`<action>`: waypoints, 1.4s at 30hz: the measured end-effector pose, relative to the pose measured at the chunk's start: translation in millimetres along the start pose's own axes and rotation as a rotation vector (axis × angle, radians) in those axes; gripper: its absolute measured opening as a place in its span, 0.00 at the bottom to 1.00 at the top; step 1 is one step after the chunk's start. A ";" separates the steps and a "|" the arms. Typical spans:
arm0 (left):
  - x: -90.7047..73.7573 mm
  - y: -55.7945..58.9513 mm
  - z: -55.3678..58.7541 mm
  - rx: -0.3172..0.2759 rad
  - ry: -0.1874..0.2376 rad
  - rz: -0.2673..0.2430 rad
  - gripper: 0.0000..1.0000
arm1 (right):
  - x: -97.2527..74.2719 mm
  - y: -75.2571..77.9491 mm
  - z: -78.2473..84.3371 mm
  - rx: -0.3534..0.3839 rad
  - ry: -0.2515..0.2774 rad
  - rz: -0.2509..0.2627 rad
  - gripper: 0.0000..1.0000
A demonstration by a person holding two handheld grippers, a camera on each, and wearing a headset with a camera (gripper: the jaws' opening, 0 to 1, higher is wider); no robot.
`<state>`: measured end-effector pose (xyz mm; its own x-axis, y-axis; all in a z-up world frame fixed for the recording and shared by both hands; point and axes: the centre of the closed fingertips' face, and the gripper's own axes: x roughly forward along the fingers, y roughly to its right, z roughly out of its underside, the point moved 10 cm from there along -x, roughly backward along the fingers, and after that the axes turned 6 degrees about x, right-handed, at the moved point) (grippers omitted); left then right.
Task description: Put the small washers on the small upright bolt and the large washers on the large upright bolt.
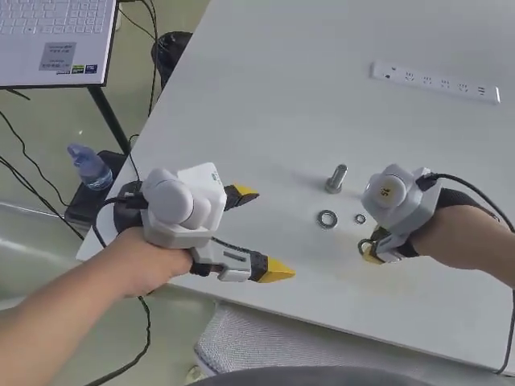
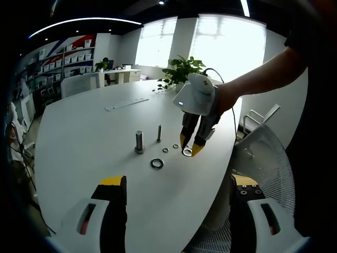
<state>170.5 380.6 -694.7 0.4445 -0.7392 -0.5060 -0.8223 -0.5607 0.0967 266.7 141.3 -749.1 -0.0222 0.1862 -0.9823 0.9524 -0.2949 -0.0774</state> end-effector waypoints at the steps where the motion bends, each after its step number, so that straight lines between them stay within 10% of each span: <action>1: 0.1 -0.5 -0.5 0.003 0.000 0.000 0.79 | -3.8 -1.1 0.5 0.002 0.004 -0.003 0.20; 21: -3.6 -4.4 -1.7 0.010 -0.006 -0.008 0.80 | -61.4 3.2 -5.6 0.056 0.065 0.000 0.20; 42: -4.7 -11.9 2.2 0.016 0.008 -0.027 0.83 | -72.9 23.4 -39.5 0.040 0.097 -0.006 0.21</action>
<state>177.5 391.5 -695.3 0.4697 -0.7266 -0.5015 -0.8155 -0.5747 0.0689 302.6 157.9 -672.6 0.0030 0.2771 -0.9608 0.9395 -0.3298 -0.0922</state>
